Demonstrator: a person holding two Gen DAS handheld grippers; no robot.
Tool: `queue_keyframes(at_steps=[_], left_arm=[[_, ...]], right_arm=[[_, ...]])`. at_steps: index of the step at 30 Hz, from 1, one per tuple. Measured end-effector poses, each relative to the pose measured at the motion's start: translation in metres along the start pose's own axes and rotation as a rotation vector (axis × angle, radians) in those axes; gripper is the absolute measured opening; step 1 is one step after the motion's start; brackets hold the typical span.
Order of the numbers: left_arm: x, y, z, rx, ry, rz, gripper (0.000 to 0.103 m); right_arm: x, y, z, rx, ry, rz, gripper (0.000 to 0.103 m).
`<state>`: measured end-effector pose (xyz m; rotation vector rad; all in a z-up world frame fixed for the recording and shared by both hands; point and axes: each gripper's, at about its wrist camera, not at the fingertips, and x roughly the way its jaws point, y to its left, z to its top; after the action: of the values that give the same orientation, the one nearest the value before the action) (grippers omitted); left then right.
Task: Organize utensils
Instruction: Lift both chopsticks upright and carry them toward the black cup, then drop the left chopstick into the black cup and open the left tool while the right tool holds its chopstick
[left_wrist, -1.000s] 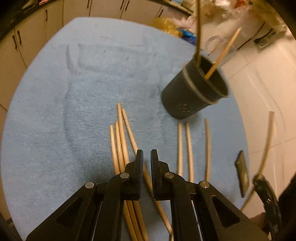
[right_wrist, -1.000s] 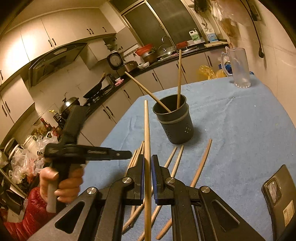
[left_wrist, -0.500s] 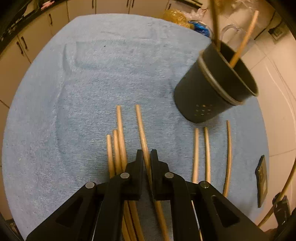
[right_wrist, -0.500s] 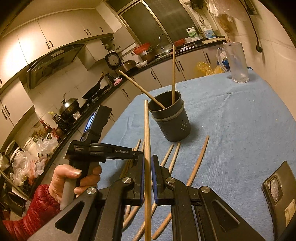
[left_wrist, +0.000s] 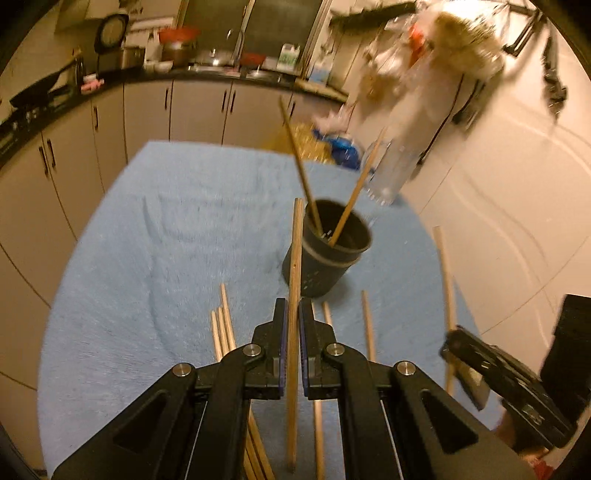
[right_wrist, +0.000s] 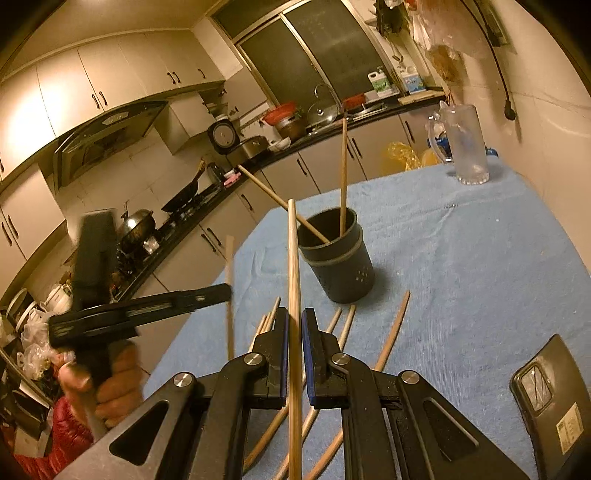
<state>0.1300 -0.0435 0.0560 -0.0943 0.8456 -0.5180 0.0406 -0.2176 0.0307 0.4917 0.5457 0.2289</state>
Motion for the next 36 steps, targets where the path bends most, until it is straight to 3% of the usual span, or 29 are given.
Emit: queue_keyframes(at_steps=[6,17,36], left_arm=[[-0.03,-0.003,0.002,0.012,-0.048,-0.034,0.005],[-0.034,-0.017,0.019,0.026,-0.095,-0.043,0.005],[-0.043,-0.036,0.035,0.082,-0.096,-0.056,0.002]], right_arm=[[-0.001,0.004,0.006,0.001,-0.023,-0.001,0.008],[-0.004,0.005,0.019,0.006,-0.073,-0.013,0.008],[0.0,-0.01,0.026,0.05,-0.065,-0.014,0.008]])
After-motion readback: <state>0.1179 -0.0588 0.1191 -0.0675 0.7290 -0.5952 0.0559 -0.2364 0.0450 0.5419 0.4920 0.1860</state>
